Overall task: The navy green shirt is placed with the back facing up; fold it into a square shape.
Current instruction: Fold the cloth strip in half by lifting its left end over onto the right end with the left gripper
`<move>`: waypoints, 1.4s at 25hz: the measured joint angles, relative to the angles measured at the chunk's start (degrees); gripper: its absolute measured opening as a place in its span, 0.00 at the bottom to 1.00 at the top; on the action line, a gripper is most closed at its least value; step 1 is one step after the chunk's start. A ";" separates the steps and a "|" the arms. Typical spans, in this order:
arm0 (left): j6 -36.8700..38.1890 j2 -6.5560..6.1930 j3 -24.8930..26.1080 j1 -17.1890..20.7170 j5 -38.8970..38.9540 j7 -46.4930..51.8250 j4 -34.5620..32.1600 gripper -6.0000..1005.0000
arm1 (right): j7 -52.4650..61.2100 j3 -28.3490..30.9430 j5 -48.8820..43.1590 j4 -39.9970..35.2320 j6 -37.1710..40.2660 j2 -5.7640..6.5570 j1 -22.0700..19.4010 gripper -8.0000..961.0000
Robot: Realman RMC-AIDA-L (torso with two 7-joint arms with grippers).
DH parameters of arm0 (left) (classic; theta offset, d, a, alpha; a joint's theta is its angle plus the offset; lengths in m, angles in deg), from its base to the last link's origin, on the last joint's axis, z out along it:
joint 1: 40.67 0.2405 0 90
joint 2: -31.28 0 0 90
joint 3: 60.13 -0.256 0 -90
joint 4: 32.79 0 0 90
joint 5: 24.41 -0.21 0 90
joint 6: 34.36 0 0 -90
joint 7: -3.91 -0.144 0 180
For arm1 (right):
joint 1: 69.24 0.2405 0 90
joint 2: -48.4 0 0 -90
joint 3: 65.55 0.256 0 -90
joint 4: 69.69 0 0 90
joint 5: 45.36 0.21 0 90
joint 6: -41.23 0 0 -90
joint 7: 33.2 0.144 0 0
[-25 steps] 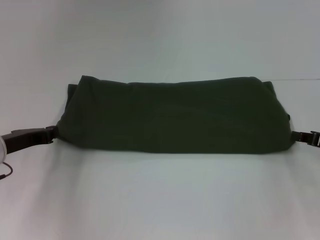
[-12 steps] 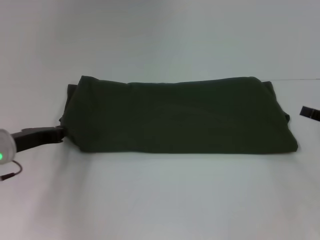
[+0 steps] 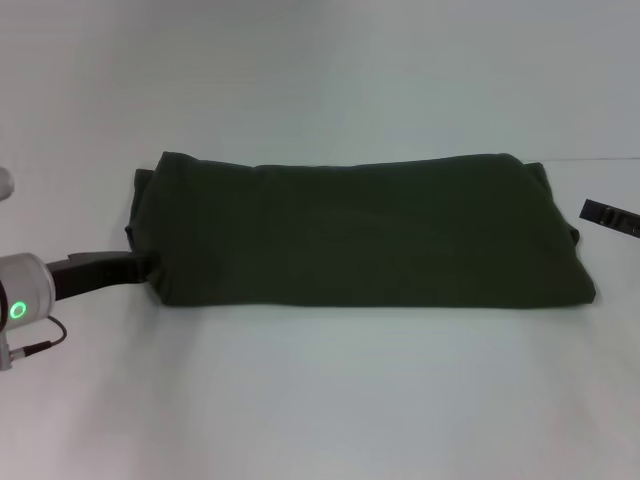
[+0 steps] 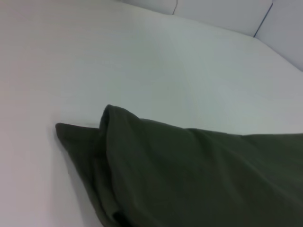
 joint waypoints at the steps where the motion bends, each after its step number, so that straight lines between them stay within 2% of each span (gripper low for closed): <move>1: 0.08 0.00 0.15 0.19 0.22 0.23 -0.20 0.03 | -0.03 0.00 0.01 0.00 0.01 -0.02 0.04 0.88; 3: 0.22 -0.03 0.61 0.79 0.51 1.15 -0.81 0.04 | -0.07 0.00 0.01 0.00 0.05 -0.08 0.05 0.95; 8: 0.06 0.00 2.99 2.63 1.04 2.34 -2.70 0.22 | -0.10 0.00 0.01 0.00 0.33 -0.37 0.16 0.95; 9: -0.06 0.03 4.94 3.50 1.49 2.70 -3.44 0.23 | -0.08 -0.01 0.01 0.00 0.35 -0.40 0.16 0.95; 14: 2.26 -0.08 7.37 4.59 1.19 4.10 -3.77 0.32 | 0.38 0.00 0.01 -0.01 0.35 -0.49 0.18 0.95; 20: 8.32 -0.35 7.08 4.42 -2.00 9.36 -4.42 0.42 | 1.24 0.02 0.00 -0.02 0.49 -0.20 0.50 0.95; 25: 12.88 -0.65 6.80 3.46 -3.32 13.04 -5.13 0.66 | 1.55 0.18 0.00 -0.02 0.59 0.06 1.00 0.95; 31: 15.46 -0.84 5.90 2.94 -4.47 18.71 -6.70 0.87 | 2.14 0.02 0.00 -0.45 1.10 0.30 1.28 0.95; 35: 15.60 -1.28 5.65 2.10 -6.89 21.80 -6.48 0.88 | 2.16 0.00 0.00 -0.64 2.34 0.65 1.52 0.95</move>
